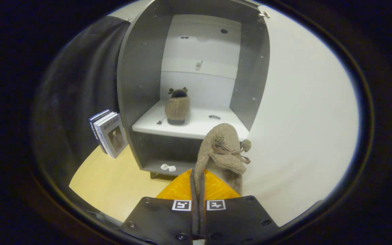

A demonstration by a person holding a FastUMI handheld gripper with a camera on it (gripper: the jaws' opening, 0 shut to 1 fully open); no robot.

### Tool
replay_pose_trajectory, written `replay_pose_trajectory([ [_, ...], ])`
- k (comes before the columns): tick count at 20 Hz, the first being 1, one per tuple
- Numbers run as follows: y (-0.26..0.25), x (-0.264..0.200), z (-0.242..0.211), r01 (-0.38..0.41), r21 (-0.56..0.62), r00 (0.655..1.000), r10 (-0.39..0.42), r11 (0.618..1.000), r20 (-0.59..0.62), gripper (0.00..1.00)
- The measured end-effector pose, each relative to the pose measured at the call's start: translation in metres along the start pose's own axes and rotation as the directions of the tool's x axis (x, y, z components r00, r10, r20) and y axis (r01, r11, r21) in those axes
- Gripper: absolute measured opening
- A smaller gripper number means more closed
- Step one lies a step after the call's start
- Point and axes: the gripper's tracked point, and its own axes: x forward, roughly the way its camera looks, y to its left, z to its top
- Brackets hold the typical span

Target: Open the shoe cabinet door, grab the shoes and put them into the shoe cabinet, then close the shoe cabinet door.

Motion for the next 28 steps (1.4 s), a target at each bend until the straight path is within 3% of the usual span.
replay_pose_trajectory([
  [7, -0.016, 0.089, 0.106, 0.082, -0.026, 0.992, -0.079, 0.996, 0.094, 0.02],
  [15, -0.019, 0.212, 0.121, 0.088, -0.048, 0.996, -0.088, 0.995, 0.012, 0.02],
  [20, -0.001, 0.235, 0.118, 0.05, -0.123, 0.999, -0.051, 0.991, 0.0, 0.02],
  [25, -0.005, 0.239, 0.119, 0.074, -0.11, 0.997, -0.074, 0.991, 0.006, 0.04],
  [28, -0.009, 0.239, 0.121, 0.098, -0.093, 0.995, -0.096, 0.991, 0.027, 0.16],
])
